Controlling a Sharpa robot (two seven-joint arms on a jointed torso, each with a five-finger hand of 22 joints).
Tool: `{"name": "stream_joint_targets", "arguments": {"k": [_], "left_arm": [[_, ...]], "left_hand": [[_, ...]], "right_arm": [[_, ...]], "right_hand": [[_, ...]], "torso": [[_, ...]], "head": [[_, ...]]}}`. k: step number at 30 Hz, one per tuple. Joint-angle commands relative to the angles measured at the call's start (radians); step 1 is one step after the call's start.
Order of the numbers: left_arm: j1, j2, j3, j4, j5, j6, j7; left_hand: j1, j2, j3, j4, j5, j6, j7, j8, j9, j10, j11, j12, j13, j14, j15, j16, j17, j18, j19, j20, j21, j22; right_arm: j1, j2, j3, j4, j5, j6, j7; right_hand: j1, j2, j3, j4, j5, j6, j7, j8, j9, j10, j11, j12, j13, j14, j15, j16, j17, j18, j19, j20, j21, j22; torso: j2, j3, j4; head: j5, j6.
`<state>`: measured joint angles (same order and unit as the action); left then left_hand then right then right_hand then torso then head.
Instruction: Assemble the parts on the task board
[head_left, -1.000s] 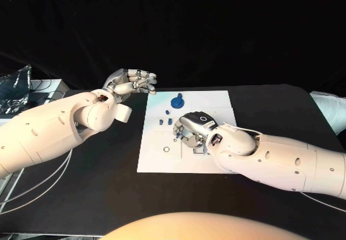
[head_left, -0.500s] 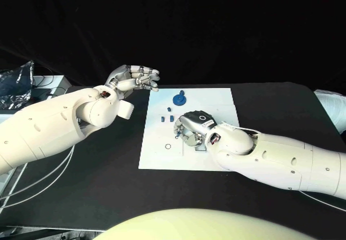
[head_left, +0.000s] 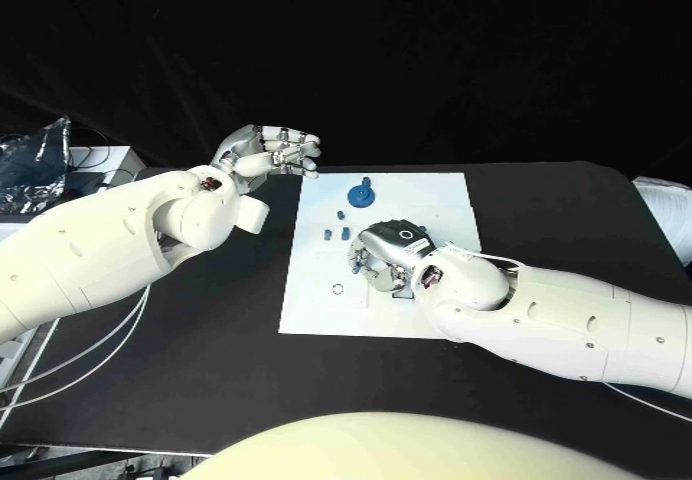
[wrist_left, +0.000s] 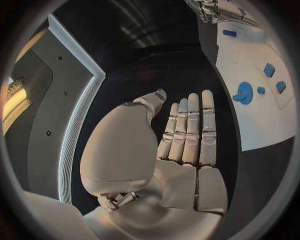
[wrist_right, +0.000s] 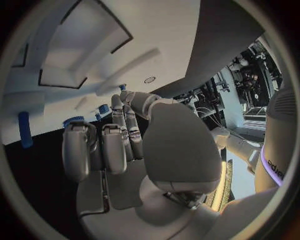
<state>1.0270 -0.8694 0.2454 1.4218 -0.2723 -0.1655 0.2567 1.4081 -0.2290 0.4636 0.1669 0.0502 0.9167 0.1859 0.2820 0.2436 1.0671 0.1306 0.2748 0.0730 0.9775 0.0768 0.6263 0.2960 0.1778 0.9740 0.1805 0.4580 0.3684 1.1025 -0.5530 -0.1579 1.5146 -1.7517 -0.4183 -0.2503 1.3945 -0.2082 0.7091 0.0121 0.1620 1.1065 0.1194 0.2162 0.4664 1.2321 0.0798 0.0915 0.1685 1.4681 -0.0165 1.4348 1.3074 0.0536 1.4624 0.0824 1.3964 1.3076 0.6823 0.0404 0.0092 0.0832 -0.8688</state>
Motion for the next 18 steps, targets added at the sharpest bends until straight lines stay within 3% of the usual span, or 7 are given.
{"name": "stream_joint_targets", "arguments": {"k": [1,18], "left_arm": [[0.000,0.001,0.001,0.002,0.007,0.009,0.000],[0.000,-0.001,0.001,0.004,0.009,0.015,-0.003]], "left_hand": [[0.006,0.001,-0.006,0.000,0.001,0.000,0.007,0.001,-0.001,0.000,0.004,-0.005,-0.001,0.004,0.006,-0.003,0.002,0.003,0.008,-0.001,-0.005,-0.001],[0.005,0.000,-0.009,0.002,0.001,-0.003,0.009,-0.001,-0.003,-0.002,0.006,-0.008,-0.001,0.002,0.007,-0.007,0.003,0.003,0.008,0.000,-0.009,-0.004]], "right_arm": [[-0.001,0.000,0.000,0.004,-0.015,0.013,-0.001],[-0.002,0.010,0.000,-0.014,-0.032,0.012,-0.011]], "right_hand": [[-0.006,0.008,0.003,-0.004,0.006,0.001,0.003,0.003,0.001,0.035,-0.024,0.002,0.001,0.049,-0.007,0.002,0.004,-0.015,0.053,-0.007,-0.003,0.175],[-0.006,0.008,0.003,-0.004,0.006,0.001,0.003,0.003,0.001,0.035,-0.024,0.002,0.001,0.049,-0.007,0.002,0.004,-0.015,0.053,-0.007,-0.003,0.175]], "torso": [[-0.001,-0.0005,0.0002],[0.000,-0.0007,0.0006]], "head": [[0.001,-0.002],[0.001,-0.004]]}}
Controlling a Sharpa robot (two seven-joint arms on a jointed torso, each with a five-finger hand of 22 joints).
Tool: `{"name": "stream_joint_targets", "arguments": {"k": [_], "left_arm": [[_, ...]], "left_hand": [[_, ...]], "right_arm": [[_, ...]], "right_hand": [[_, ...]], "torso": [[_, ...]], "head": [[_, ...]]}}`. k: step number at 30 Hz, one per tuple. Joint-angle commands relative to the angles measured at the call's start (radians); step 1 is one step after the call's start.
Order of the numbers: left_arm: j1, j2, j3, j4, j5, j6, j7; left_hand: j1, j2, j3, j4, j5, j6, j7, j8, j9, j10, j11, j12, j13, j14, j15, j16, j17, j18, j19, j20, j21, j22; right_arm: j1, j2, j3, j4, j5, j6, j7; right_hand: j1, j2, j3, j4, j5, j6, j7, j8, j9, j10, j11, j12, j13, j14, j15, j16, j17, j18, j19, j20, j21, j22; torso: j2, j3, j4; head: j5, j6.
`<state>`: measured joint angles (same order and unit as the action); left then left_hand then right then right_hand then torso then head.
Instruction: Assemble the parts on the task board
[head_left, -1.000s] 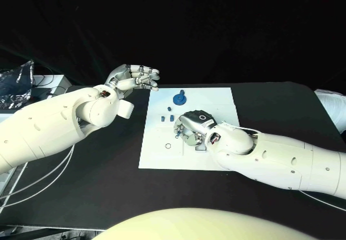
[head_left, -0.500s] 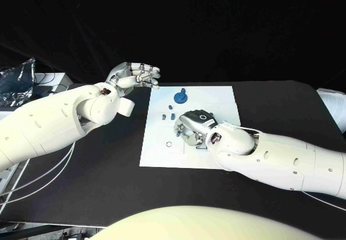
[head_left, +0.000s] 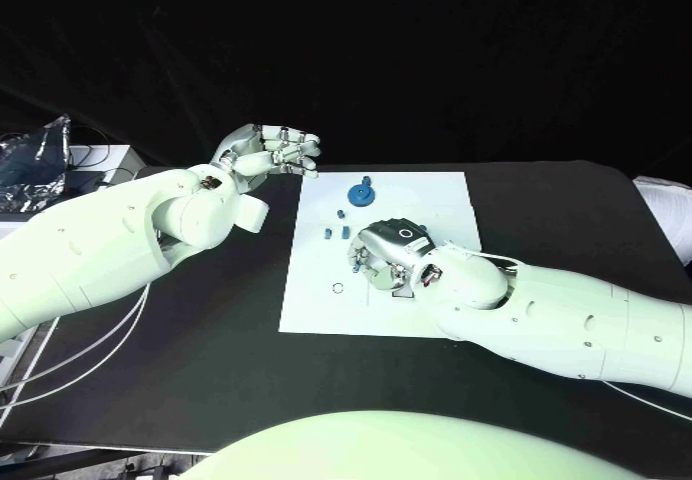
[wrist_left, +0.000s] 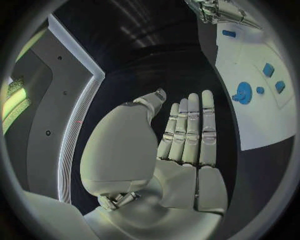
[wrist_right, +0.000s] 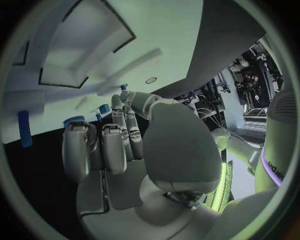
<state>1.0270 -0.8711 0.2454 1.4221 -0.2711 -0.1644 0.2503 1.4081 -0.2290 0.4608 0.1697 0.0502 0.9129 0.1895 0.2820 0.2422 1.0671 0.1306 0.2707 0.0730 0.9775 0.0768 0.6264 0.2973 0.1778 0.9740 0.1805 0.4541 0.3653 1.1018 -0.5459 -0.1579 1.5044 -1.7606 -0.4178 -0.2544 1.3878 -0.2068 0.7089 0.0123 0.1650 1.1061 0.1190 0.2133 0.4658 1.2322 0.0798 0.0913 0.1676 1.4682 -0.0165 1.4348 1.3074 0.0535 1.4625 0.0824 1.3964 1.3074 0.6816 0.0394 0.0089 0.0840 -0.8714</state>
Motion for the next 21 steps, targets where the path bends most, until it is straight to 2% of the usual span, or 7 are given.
{"name": "stream_joint_targets", "arguments": {"k": [1,10,17,21], "left_arm": [[0.000,0.000,0.001,0.004,0.008,0.014,0.004],[0.000,-0.002,0.001,0.005,0.008,0.014,0.003],[0.000,-0.003,0.001,0.006,0.008,0.014,0.003],[0.000,-0.004,0.001,0.007,0.008,0.014,0.003]], "left_hand": [[0.006,0.001,-0.006,0.000,0.001,0.000,0.005,-0.001,-0.002,-0.002,0.006,-0.004,-0.001,0.002,0.007,-0.008,0.002,0.003,0.008,0.001,-0.006,-0.001],[0.006,0.001,-0.006,0.000,0.001,0.000,0.005,-0.001,-0.002,-0.002,0.006,-0.004,-0.001,0.002,0.007,-0.008,0.002,0.003,0.008,0.001,-0.006,-0.001],[0.006,0.001,-0.006,0.000,0.001,0.000,0.005,-0.001,-0.002,-0.002,0.006,-0.004,-0.001,0.002,0.007,-0.008,0.002,0.003,0.008,0.001,-0.006,-0.001],[0.006,0.001,-0.006,0.000,0.001,0.000,0.005,-0.001,-0.002,-0.002,0.006,-0.004,-0.001,0.002,0.007,-0.008,0.002,0.003,0.008,0.001,-0.006,-0.001]], "right_arm": [[-0.001,0.004,0.000,-0.005,-0.023,0.013,-0.006],[-0.002,0.010,-0.001,-0.012,-0.030,0.055,0.000],[-0.003,0.014,-0.004,-0.015,-0.031,0.067,0.003],[-0.003,0.014,-0.006,-0.015,-0.031,0.071,0.004]], "right_hand": [[0.001,0.007,0.003,-0.004,0.003,0.002,0.003,0.006,0.002,0.034,-0.024,0.003,0.002,0.049,-0.007,0.002,0.004,-0.015,0.053,-0.007,-0.003,0.175],[-0.001,0.007,0.005,-0.007,0.004,0.002,0.003,0.007,0.002,0.036,-0.024,0.001,0.001,0.050,-0.007,0.002,0.005,-0.015,0.053,-0.007,-0.002,0.175],[-0.001,0.007,0.005,-0.007,0.004,0.002,0.003,0.007,0.002,0.036,-0.024,0.001,0.001,0.050,-0.007,0.002,0.005,-0.015,0.053,-0.007,-0.002,0.175],[-0.006,0.005,0.004,-0.008,0.003,0.000,0.004,0.007,0.003,0.035,-0.023,-0.001,0.001,0.049,-0.007,0.001,0.003,-0.015,0.052,-0.007,-0.005,0.174]], "torso": [[0.001,0.0002,0.0011],[0.000,-0.0002,-0.0004],[0.000,0.0007,0.0010],[0.000,-0.0002,0.0009]], "head": [[0.000,-0.001],[0.004,-0.001],[0.004,-0.001],[0.004,-0.001]]}}
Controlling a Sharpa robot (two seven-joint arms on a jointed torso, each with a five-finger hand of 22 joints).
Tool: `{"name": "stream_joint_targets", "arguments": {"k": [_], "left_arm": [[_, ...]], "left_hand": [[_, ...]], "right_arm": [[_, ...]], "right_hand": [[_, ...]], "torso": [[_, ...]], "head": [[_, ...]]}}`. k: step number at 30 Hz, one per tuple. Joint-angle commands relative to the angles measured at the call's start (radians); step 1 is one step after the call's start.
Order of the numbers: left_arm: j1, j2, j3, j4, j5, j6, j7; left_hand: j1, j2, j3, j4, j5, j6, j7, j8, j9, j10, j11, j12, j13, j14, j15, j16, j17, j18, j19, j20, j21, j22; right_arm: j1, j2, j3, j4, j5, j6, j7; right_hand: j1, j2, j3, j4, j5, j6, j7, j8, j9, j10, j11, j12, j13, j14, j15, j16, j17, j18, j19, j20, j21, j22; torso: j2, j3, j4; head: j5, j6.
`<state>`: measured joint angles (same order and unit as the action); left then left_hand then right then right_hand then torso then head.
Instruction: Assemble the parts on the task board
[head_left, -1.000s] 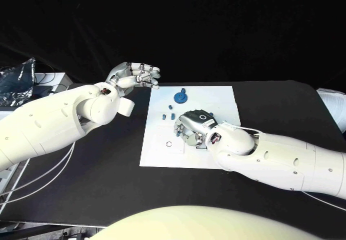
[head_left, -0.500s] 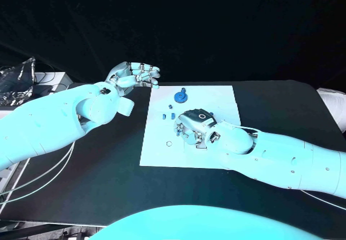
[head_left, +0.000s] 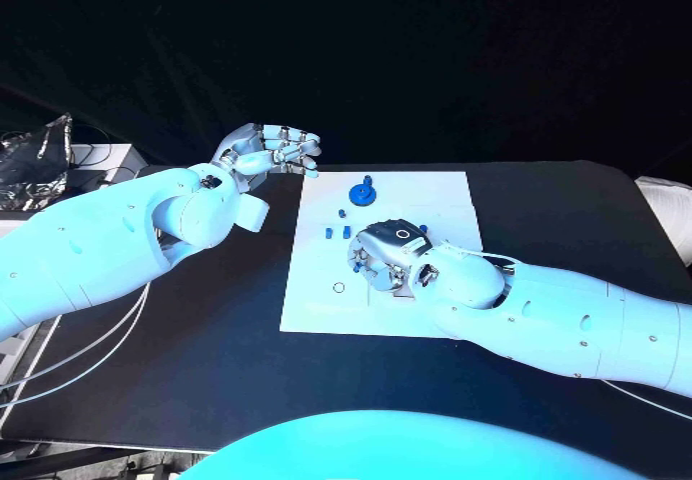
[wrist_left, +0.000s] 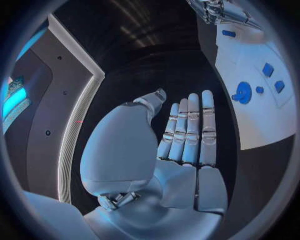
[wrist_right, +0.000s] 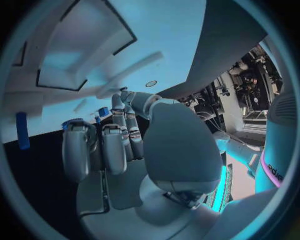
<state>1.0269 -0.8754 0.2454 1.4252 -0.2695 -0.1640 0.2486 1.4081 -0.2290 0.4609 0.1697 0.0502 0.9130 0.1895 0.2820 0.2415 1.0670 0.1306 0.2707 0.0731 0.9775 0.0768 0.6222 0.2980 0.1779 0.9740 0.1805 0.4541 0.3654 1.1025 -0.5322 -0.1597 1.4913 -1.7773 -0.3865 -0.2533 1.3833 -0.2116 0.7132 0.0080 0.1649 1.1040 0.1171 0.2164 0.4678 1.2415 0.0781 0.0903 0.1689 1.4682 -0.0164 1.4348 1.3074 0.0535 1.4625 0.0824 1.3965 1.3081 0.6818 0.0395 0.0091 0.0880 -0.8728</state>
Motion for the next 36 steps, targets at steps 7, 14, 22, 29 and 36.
{"name": "stream_joint_targets", "arguments": {"k": [7,14,22,29,36], "left_arm": [[0.000,0.000,0.001,0.003,0.007,0.013,0.005],[0.000,0.000,0.001,0.002,0.007,0.013,0.005],[0.000,0.000,0.001,0.000,0.009,0.014,0.004],[0.000,0.000,0.001,-0.002,0.010,0.015,0.003],[0.000,0.000,0.001,-0.004,0.010,0.016,0.003]], "left_hand": [[0.006,0.001,-0.006,0.000,0.001,0.000,0.005,-0.001,-0.001,-0.002,0.006,-0.004,-0.001,0.002,0.007,-0.004,0.001,0.003,0.008,0.001,-0.006,-0.002],[0.007,0.002,-0.007,0.001,0.001,0.001,0.005,-0.001,-0.001,-0.001,0.006,-0.005,-0.001,0.001,0.007,-0.006,0.002,0.003,0.008,0.001,-0.008,-0.003],[0.007,0.002,-0.007,0.001,0.001,0.001,0.005,-0.001,-0.001,-0.001,0.006,-0.005,-0.001,0.001,0.007,-0.006,0.002,0.003,0.008,0.001,-0.008,-0.003],[0.008,0.002,-0.007,0.001,0.001,0.001,0.005,-0.001,-0.001,-0.001,0.006,-0.006,-0.001,0.001,0.008,-0.007,0.003,0.003,0.008,0.001,-0.009,-0.004],[0.008,0.002,-0.007,0.001,0.001,0.001,0.005,-0.001,-0.001,-0.001,0.006,-0.006,-0.001,0.001,0.008,-0.007,0.003,0.003,0.008,0.001,-0.009,-0.004]], "right_arm": [[-0.003,-0.001,-0.005,-0.001,-0.008,0.020,0.020],[-0.003,-0.007,-0.006,0.005,0.001,-0.024,0.039],[-0.003,-0.020,-0.006,0.019,0.000,-0.069,0.027],[-0.003,-0.032,-0.006,0.032,0.000,-0.112,0.022],[-0.003,-0.053,-0.006,0.056,0.013,-0.160,0.029]], "right_hand": [[-0.039,-0.011,-0.025,0.000,0.019,-0.024,0.017,-0.009,0.000,-0.001,-0.010,-0.023,-0.010,0.049,0.004,0.001,0.000,-0.013,0.048,-0.001,-0.017,0.168],[-0.089,-0.064,-0.093,0.016,0.009,-0.101,0.012,-0.060,-0.022,-0.120,0.013,-0.029,-0.051,0.036,0.022,-0.024,-0.046,0.008,0.014,0.018,-0.124,0.116],[-0.082,-0.064,-0.103,0.013,0.008,-0.112,0.008,-0.068,-0.026,-0.126,0.014,-0.024,-0.056,0.034,0.023,-0.030,-0.057,0.011,0.012,0.021,-0.137,0.110],[-0.076,-0.058,-0.103,0.012,0.011,-0.109,0.012,-0.068,-0.027,-0.125,0.013,-0.021,-0.058,0.033,0.023,-0.032,-0.061,0.011,0.012,0.021,-0.139,0.108],[-0.070,-0.054,-0.103,0.011,0.022,-0.105,0.014,-0.068,-0.027,-0.118,0.012,-0.015,-0.059,0.032,0.022,-0.034,-0.065,0.011,0.013,0.020,-0.138,0.109]], "torso": [[-0.001,0.0001,-0.0016],[-0.001,0.0008,-0.0002],[0.000,0.0008,-0.0010],[0.000,0.0011,-0.0004],[0.000,0.0006,-0.0004]], "head": [[0.002,0.000],[0.001,0.000],[0.000,0.000],[-0.002,0.000],[-0.003,0.000]]}}
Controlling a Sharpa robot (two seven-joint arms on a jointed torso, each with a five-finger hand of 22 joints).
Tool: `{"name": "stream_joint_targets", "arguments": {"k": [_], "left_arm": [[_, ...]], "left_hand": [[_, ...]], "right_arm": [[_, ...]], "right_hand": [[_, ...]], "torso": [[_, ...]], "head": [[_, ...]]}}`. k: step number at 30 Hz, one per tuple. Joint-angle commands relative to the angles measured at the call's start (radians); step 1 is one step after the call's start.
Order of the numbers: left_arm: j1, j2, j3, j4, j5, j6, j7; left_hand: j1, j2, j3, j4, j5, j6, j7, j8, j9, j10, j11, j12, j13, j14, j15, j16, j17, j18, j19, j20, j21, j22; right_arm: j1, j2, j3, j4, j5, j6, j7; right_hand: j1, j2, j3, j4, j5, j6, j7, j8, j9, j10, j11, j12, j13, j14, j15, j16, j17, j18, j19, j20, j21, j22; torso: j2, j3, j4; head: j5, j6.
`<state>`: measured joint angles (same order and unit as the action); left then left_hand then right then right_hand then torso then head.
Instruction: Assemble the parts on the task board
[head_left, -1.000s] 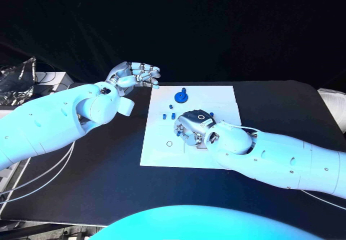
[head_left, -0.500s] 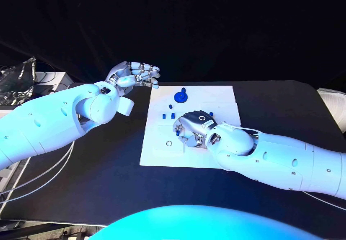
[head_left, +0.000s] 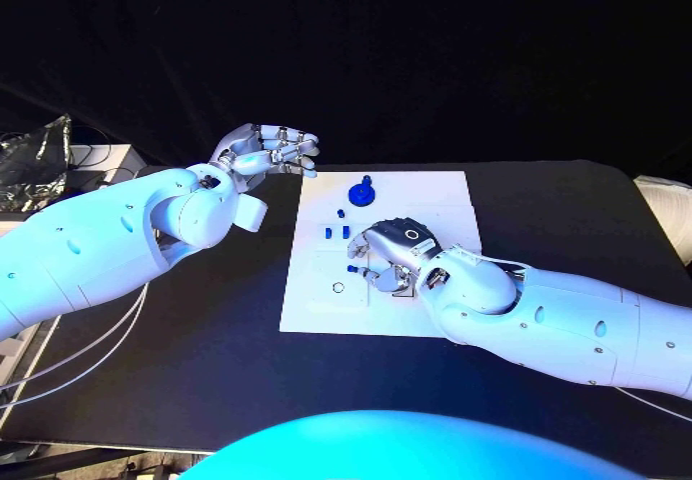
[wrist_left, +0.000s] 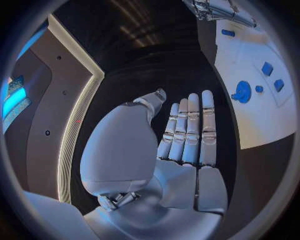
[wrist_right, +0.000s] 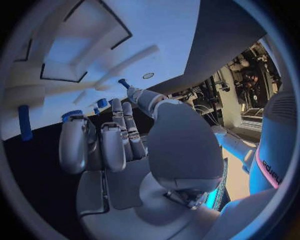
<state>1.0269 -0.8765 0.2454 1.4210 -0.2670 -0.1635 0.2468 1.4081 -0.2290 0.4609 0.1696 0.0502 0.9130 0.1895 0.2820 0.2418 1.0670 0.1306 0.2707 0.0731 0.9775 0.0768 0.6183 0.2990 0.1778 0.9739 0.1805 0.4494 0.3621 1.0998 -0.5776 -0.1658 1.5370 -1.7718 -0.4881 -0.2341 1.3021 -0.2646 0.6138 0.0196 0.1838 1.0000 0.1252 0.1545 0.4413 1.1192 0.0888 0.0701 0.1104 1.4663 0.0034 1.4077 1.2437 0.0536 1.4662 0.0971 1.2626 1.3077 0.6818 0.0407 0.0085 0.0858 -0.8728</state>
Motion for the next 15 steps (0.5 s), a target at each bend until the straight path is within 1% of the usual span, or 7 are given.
{"name": "stream_joint_targets", "arguments": {"k": [1,6,8,10,12,15], "left_arm": [[0.000,0.001,0.001,0.000,0.007,0.015,0.004],[0.000,0.001,0.001,0.000,0.007,0.015,0.004],[0.000,0.002,0.001,0.000,0.007,0.015,0.003],[0.000,0.001,0.001,0.000,0.007,0.015,0.003],[0.000,0.001,0.001,-0.001,0.007,0.015,0.002],[0.000,0.000,0.001,-0.001,0.007,0.015,0.001]], "left_hand": [[0.008,0.002,-0.007,0.001,0.001,0.001,0.005,-0.001,-0.002,-0.001,0.006,-0.006,-0.001,0.001,0.008,-0.003,0.002,0.003,0.008,0.001,-0.005,-0.001],[0.010,0.004,-0.007,0.001,0.001,0.001,0.004,-0.001,-0.002,-0.001,0.006,-0.007,-0.001,0.001,0.008,-0.005,0.002,0.003,0.008,0.001,-0.006,-0.002],[0.010,0.004,-0.007,0.001,0.001,0.001,0.004,-0.001,-0.002,-0.001,0.006,-0.007,-0.001,0.001,0.008,-0.005,0.002,0.003,0.008,0.001,-0.006,-0.002],[0.010,0.004,-0.007,0.001,0.001,0.001,0.004,-0.001,-0.002,-0.001,0.006,-0.007,-0.001,0.001,0.008,-0.005,0.002,0.003,0.008,0.001,-0.006,-0.002],[0.010,0.004,-0.007,0.001,0.001,0.001,0.004,-0.001,-0.002,-0.001,0.006,-0.007,-0.001,0.001,0.008,-0.005,0.002,0.003,0.008,0.001,-0.006,-0.002],[0.010,0.004,-0.007,0.001,0.001,0.001,0.004,-0.001,-0.002,-0.001,0.006,-0.007,-0.001,0.001,0.008,-0.005,0.002,0.003,0.008,0.001,-0.006,-0.002]], "right_arm": [[-0.001,-0.011,0.001,0.015,0.011,-0.061,0.011],[0.001,-0.020,0.001,0.023,0.026,-0.047,0.012],[0.001,-0.023,0.001,0.025,0.028,-0.043,0.010],[0.002,-0.027,0.001,0.025,0.028,-0.041,0.008],[0.002,-0.031,0.001,0.024,0.029,-0.038,0.006],[0.002,-0.034,0.001,0.024,0.030,-0.033,0.004]], "right_hand": [[0.012,-0.001,-0.003,-0.001,0.004,-0.001,0.006,-0.006,-0.001,0.006,0.001,0.006,-0.001,0.033,0.002,-0.007,-0.002,0.011,0.009,0.006,-0.006,0.108],[0.013,-0.001,-0.003,-0.002,0.006,0.000,0.006,-0.006,-0.001,0.009,0.000,0.008,-0.001,0.033,0.001,-0.007,-0.002,0.011,0.010,0.005,-0.005,0.109],[0.014,-0.001,-0.002,-0.002,0.007,0.001,0.006,-0.006,-0.001,0.012,0.000,0.010,-0.001,0.033,0.001,-0.007,-0.002,0.011,0.010,0.005,-0.005,0.108],[0.016,0.000,-0.001,-0.003,0.009,0.002,0.005,-0.006,-0.002,0.015,-0.001,0.011,-0.002,0.033,0.000,-0.007,-0.002,0.011,0.011,0.005,-0.004,0.109],[0.023,0.003,0.004,-0.006,0.013,0.003,0.007,-0.006,-0.002,0.019,-0.002,0.014,-0.003,0.033,-0.001,-0.008,-0.004,0.011,0.012,0.003,-0.004,0.109],[0.028,0.006,0.012,-0.009,0.021,0.011,0.013,-0.004,-0.002,0.034,-0.005,0.021,-0.005,0.033,-0.003,-0.009,-0.004,0.010,0.013,0.001,-0.002,0.110]], "torso": [[-0.001,-0.0010,-0.0005],[-0.001,-0.0015,-0.0019],[-0.001,-0.0019,0.0000],[-0.001,-0.0012,0.0014],[-0.001,-0.0008,0.0008],[-0.001,-0.0019,0.0015]], "head": [[-0.001,0.001],[-0.001,0.002],[-0.003,0.003],[-0.003,0.003],[-0.003,0.005],[-0.003,0.005]]}}
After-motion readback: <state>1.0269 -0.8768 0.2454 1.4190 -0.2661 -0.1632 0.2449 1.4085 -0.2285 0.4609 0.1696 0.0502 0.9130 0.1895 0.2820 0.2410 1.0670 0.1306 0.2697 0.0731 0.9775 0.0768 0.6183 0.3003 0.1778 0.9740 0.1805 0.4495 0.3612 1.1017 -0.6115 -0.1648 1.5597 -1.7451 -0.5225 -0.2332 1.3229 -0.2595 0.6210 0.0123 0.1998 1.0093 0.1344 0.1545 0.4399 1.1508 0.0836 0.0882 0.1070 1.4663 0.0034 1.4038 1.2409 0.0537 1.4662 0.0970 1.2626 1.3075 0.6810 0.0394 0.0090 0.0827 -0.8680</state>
